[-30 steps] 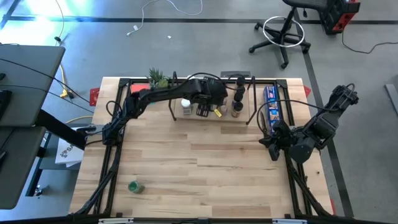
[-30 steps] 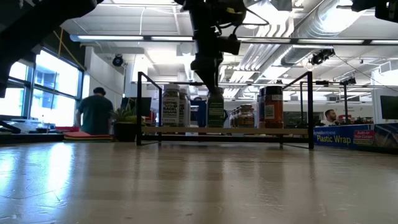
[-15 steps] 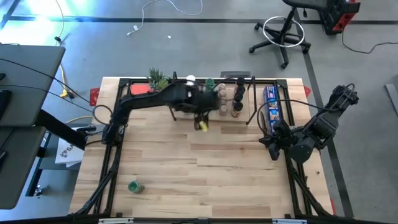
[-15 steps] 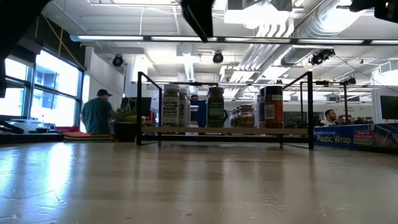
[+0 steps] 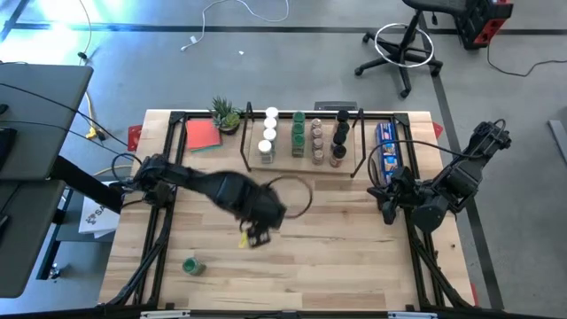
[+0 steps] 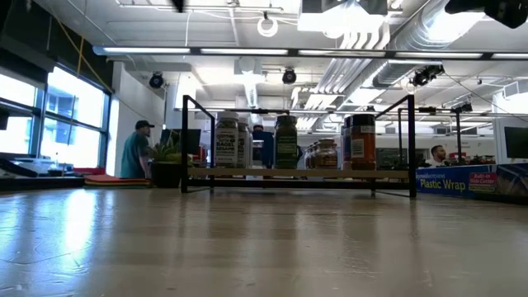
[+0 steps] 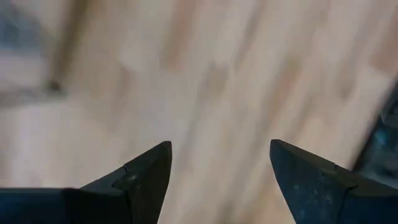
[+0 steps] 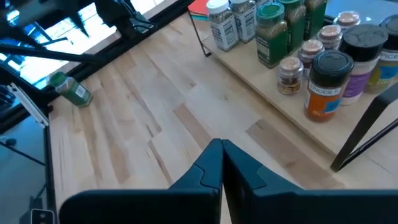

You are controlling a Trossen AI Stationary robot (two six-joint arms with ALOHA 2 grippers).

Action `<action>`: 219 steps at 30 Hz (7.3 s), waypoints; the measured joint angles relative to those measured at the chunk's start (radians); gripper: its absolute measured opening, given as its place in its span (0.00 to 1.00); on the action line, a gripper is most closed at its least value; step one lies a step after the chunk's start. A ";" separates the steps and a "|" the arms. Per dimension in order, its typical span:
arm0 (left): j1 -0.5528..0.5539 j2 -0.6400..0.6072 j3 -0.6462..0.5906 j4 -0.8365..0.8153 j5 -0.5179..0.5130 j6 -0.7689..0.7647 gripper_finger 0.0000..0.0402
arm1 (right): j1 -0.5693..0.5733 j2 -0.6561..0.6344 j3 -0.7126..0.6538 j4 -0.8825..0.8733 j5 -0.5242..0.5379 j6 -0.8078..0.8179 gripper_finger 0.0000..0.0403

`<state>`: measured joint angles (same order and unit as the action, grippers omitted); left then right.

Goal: Shelf spices
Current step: Put the green seasoning bottle on the shelf, aligned with the other green bottle, then return to Home Position

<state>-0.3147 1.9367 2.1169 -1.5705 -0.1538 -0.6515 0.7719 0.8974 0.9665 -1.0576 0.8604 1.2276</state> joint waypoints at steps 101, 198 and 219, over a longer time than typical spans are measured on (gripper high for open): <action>-0.448 -0.387 -0.977 0.526 0.116 0.255 0.46 | -0.323 0.195 0.000 0.479 -0.241 -0.113 0.07; 0.535 0.162 -0.204 0.533 0.060 0.785 0.57 | -0.097 0.123 0.001 0.396 -0.242 0.075 0.07; 0.487 -0.156 -0.194 0.499 0.135 0.610 0.57 | -0.126 -0.217 0.001 0.323 -0.260 -0.128 0.07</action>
<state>0.1727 1.7808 1.9232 -1.0713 -0.0191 -0.0420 0.6459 0.6805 0.9676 -0.7346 0.6005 1.0994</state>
